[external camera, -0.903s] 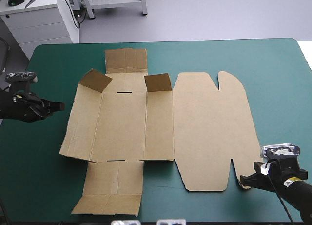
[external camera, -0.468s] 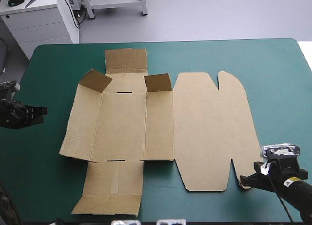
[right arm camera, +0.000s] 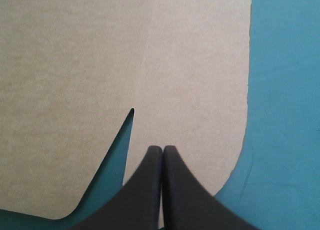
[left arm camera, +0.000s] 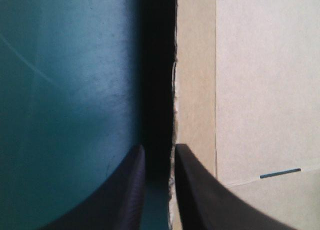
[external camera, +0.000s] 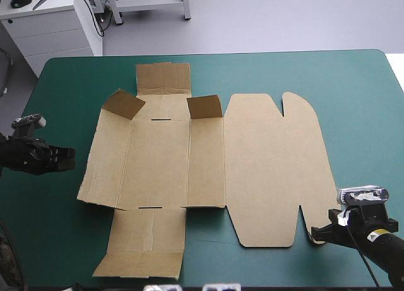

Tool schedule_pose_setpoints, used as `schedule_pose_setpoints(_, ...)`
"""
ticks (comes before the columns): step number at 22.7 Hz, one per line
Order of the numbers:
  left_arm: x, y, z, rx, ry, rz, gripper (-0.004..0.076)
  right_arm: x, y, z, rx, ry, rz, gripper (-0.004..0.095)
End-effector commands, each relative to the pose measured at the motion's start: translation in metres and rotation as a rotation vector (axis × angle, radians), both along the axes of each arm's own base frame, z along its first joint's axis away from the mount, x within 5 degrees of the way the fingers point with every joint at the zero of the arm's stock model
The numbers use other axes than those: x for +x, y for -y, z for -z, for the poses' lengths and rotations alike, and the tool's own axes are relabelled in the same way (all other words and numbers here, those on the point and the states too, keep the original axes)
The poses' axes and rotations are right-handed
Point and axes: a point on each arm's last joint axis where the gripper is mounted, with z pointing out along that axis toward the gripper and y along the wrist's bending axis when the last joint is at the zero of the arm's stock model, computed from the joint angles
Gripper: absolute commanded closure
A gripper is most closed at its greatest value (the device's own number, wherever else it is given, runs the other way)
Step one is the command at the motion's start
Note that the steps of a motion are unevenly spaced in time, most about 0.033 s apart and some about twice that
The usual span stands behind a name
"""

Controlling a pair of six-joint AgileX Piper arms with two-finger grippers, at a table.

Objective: Fold the box

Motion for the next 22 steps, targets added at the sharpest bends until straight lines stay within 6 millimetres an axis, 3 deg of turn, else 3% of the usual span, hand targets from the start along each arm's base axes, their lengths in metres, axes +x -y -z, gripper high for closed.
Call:
schedule_pose_setpoints(1,-0.001,0.012,-0.004,-0.034,0.010,0.036,0.0399,0.004,0.000,-0.011,0.004,0.065,0.005,0.0927)
schedule_pose_setpoints(14,0.022,0.024,0.022,-0.109,-0.024,0.055,0.0391,0.004,0.000,-0.011,0.004,0.065,0.005,0.0927)
schedule_pose_setpoints(16,0.024,0.023,0.024,-0.097,-0.020,0.047,0.0443,0.004,0.000,-0.011,0.004,0.065,0.005,0.0927)
schedule_pose_setpoints(19,0.025,0.023,0.025,-0.088,-0.017,0.046,0.0724,0.004,0.000,-0.011,0.004,0.065,0.005,0.0927)
schedule_pose_setpoints(22,0.026,0.023,0.025,-0.091,-0.015,0.045,0.0731,0.004,0.000,-0.011,0.004,0.065,0.005,0.0927)
